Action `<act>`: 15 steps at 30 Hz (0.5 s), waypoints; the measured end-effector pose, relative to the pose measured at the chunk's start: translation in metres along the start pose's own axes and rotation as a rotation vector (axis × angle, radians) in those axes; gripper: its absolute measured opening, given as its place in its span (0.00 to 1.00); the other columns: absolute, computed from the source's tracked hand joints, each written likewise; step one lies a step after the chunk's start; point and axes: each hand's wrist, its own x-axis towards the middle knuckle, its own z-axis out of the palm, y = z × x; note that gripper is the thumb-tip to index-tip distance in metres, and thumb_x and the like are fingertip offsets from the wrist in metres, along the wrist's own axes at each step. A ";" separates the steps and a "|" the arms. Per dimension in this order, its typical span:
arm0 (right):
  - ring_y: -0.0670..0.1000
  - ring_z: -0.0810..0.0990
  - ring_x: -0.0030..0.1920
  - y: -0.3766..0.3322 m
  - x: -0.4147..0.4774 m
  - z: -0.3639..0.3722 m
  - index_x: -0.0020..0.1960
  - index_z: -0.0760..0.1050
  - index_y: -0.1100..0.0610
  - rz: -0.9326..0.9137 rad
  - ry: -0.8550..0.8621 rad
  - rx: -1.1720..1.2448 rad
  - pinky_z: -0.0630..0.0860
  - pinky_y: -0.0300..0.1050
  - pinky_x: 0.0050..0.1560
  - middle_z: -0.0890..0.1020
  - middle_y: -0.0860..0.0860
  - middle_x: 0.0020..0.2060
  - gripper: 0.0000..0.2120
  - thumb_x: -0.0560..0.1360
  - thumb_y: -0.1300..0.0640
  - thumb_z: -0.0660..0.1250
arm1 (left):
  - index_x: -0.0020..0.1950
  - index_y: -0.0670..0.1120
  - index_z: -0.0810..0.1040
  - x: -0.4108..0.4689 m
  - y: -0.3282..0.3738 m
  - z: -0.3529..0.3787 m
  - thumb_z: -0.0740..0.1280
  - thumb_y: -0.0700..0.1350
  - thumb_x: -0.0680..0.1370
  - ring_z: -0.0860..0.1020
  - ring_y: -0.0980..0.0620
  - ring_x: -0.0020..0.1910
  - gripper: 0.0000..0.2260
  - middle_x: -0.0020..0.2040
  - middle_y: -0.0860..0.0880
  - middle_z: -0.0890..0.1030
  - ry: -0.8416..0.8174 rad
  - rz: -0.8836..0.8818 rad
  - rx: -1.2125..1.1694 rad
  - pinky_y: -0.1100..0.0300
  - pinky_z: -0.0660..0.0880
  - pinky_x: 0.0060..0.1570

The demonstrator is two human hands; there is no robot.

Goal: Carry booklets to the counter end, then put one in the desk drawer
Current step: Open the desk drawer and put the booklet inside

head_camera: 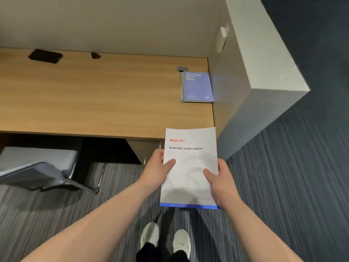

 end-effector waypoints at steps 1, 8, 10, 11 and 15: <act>0.55 0.86 0.56 0.014 0.001 0.001 0.53 0.78 0.43 0.020 0.003 0.006 0.80 0.65 0.61 0.86 0.49 0.54 0.13 0.75 0.61 0.70 | 0.61 0.45 0.72 0.003 -0.013 0.004 0.69 0.43 0.80 0.83 0.59 0.46 0.11 0.54 0.53 0.84 -0.018 -0.021 0.006 0.66 0.75 0.38; 0.59 0.85 0.57 0.077 0.004 -0.003 0.52 0.79 0.45 0.116 0.041 0.050 0.78 0.69 0.61 0.86 0.53 0.55 0.12 0.73 0.59 0.70 | 0.58 0.47 0.73 0.027 -0.067 0.019 0.67 0.48 0.80 0.74 0.54 0.34 0.09 0.42 0.52 0.77 -0.046 -0.089 0.088 0.60 0.70 0.34; 0.59 0.85 0.57 0.086 0.007 -0.005 0.51 0.80 0.44 0.118 0.057 0.048 0.77 0.69 0.62 0.86 0.53 0.55 0.12 0.72 0.58 0.70 | 0.61 0.48 0.73 0.048 -0.075 0.017 0.65 0.51 0.80 0.76 0.53 0.40 0.12 0.49 0.50 0.78 -0.012 -0.023 0.205 0.56 0.74 0.43; 0.60 0.85 0.58 0.090 0.008 -0.005 0.50 0.80 0.43 0.121 0.066 0.046 0.77 0.69 0.63 0.86 0.53 0.54 0.11 0.71 0.58 0.70 | 0.65 0.47 0.73 0.060 -0.078 0.016 0.64 0.53 0.81 0.77 0.51 0.46 0.15 0.55 0.48 0.79 -0.003 0.010 0.280 0.54 0.74 0.49; 0.60 0.85 0.58 0.099 0.018 -0.010 0.51 0.79 0.44 0.127 0.094 0.068 0.77 0.70 0.63 0.86 0.54 0.55 0.12 0.72 0.59 0.70 | 0.71 0.43 0.72 0.102 -0.079 0.012 0.57 0.53 0.85 0.76 0.46 0.60 0.20 0.70 0.46 0.73 -0.016 0.054 0.481 0.54 0.70 0.57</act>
